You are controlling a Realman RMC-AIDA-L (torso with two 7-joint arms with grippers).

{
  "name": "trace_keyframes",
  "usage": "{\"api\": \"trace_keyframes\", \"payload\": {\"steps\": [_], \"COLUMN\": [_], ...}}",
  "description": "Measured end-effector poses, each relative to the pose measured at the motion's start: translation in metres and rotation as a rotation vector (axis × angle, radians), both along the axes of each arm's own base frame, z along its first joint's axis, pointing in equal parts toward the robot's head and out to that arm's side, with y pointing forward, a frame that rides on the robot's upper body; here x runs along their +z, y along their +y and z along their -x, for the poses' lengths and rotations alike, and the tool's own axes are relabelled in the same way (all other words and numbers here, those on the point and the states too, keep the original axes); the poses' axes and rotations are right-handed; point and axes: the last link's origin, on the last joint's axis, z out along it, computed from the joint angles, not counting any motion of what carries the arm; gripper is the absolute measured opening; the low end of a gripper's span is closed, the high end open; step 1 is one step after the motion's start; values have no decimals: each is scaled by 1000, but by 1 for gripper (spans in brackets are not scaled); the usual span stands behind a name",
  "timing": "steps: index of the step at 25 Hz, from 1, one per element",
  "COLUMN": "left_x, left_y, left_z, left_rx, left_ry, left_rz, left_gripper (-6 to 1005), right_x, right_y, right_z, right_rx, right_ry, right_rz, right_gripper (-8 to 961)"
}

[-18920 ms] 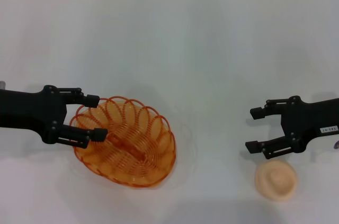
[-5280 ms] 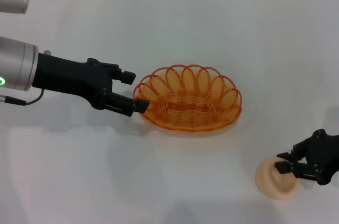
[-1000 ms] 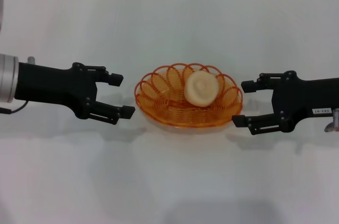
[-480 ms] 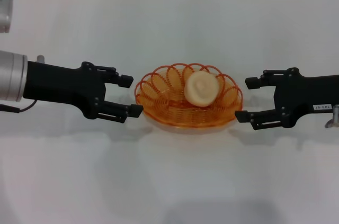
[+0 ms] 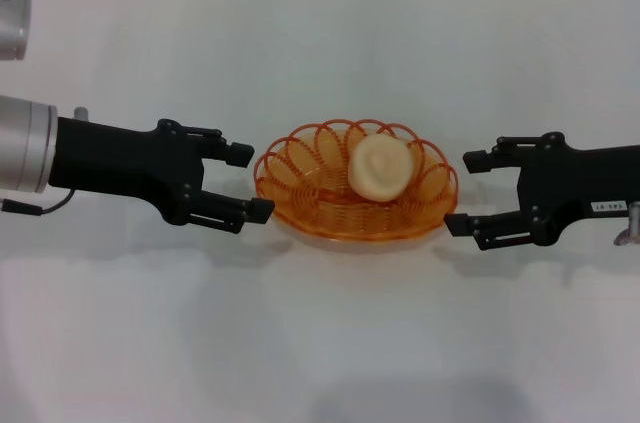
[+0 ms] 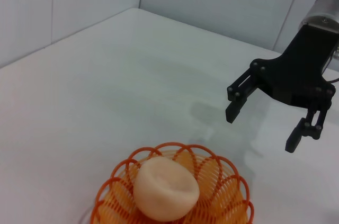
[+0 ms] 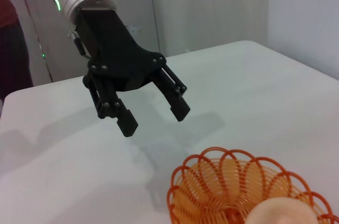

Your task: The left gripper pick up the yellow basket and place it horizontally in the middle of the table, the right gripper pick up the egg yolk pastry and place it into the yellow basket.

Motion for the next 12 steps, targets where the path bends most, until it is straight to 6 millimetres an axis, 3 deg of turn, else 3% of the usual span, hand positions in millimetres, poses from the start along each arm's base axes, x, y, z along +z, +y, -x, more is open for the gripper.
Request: {"api": "trace_keyframes", "payload": {"steps": [12], "left_x": [-1], "left_y": [0], "left_z": [-1], "left_rx": [13], "left_ry": [-7], "left_rz": [1], "left_gripper": [863], "right_x": [-2], "right_y": [-4], "right_z": [2], "right_rx": [-2], "right_ry": [5], "right_rz": [28], "right_gripper": [808]}}
